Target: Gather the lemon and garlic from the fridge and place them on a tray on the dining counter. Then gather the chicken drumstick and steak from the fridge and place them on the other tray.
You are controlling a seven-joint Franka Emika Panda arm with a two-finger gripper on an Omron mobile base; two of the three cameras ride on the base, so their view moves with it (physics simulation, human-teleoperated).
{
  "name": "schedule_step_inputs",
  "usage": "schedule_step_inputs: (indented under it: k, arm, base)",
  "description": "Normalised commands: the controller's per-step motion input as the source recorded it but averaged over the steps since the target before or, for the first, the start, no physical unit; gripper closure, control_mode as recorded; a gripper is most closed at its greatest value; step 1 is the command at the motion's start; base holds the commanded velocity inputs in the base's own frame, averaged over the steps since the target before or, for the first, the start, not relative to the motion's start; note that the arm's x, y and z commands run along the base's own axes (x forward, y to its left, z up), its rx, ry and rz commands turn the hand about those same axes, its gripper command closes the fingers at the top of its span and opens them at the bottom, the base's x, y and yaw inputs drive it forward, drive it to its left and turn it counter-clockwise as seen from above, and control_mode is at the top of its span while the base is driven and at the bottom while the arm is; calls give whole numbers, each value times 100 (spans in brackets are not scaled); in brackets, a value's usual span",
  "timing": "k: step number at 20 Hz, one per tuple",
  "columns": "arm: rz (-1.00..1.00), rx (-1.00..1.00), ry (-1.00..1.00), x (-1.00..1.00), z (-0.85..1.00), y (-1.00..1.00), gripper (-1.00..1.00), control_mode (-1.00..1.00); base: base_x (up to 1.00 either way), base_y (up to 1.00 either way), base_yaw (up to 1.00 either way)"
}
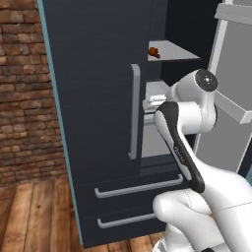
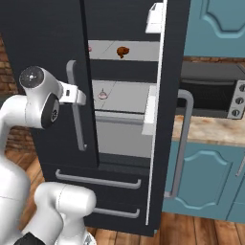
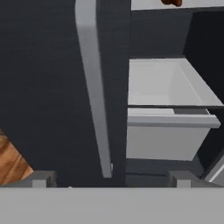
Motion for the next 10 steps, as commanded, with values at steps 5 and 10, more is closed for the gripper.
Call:
schedule_step_inputs:
  k: [5,10]
  arm:
    - [0,-5,2,9,0,51,-100,-100]
    - [0,0,-6,34,-5,1,-100,-100]
  base:
    - [0,0,0]
    - [0,0,0]
